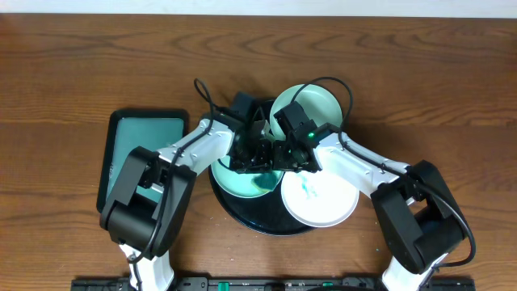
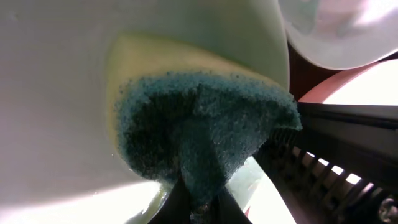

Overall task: Clean dirty plates on tray and stack at the side
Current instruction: 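Scrub the left green plate with the sponge in the left gripper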

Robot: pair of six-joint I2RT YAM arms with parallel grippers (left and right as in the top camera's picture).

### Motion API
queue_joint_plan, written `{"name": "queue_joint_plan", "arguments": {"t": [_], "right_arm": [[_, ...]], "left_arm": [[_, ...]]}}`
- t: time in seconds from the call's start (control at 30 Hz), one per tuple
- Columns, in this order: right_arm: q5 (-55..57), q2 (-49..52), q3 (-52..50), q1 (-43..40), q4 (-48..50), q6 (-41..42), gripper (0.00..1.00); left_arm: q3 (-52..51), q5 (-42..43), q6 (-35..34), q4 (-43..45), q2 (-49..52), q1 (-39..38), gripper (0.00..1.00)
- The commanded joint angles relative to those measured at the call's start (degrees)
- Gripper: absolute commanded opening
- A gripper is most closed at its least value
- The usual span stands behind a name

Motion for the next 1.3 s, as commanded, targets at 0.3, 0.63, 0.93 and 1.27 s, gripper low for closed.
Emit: {"name": "queue_joint_plan", "arguments": {"t": [0.3,0.63,0.93,1.27], "right_arm": [[-0.59,2.49,-0.59,0.96,0.02,-0.85,0.01],[-0.59,2.49,-0.59,0.96,0.04,-0.87,0.01],[-0.57,2.49,-0.59,0.96,0.07,-0.85,0.01],[-0.57,2.49,-0.59,0.96,0.24,-0.85,0.01]], "left_arm": [[-1.81,-23.15,-2.73,-0.39,3.21,3.80,0.07],[-1.11,-48.65,-5.01,-10.62,3.21,8.85,0.07],[-1.11,-56.26,-12.37,-18.82,3.21,9.07,0.07],[-1.11,-45.94,-10.03,-25.18,3.21,6.88,0.07]]}}
